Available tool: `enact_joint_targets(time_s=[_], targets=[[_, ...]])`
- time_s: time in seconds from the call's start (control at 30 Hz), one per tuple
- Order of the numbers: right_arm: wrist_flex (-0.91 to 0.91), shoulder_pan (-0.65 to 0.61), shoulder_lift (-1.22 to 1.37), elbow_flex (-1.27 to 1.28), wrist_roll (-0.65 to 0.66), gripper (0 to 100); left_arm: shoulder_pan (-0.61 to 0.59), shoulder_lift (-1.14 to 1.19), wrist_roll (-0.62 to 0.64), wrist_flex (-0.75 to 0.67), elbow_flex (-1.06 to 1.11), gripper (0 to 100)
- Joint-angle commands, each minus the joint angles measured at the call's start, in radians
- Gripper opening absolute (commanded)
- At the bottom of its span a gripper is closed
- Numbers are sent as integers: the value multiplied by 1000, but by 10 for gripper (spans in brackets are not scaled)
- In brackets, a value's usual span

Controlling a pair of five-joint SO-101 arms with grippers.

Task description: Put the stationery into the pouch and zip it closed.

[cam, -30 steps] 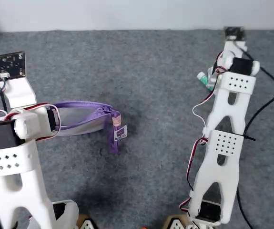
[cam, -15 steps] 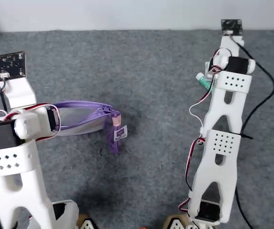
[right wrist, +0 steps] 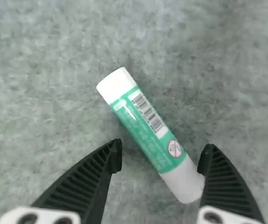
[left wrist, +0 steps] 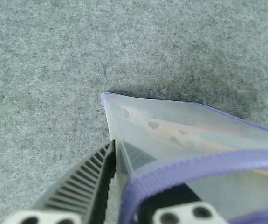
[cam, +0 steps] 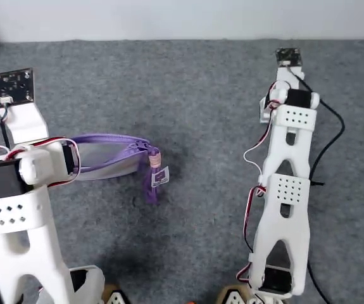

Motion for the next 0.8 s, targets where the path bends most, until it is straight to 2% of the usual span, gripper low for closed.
enact_joint_targets(time_s=[0.0,0.17,0.3,0.53,0.6,0.77], targets=[[-10,-22,-13,-18,37,231,5,-2,-3,-2,-5,13],[4,-39,-12,-17,75,80,5,-2,-3,-3,-5,13],[64,-50,-21,-25,101,6,5,-2,-3,-3,-5,13],[312,-42,-70,-25,130,8,5,-2,-3,-3,-5,13],[309,-33,-99,-25,132,8,5,-2,-3,-3,-5,13],[312,-27,-148,-17,232,8,5,-2,-3,-3,-5,13]])
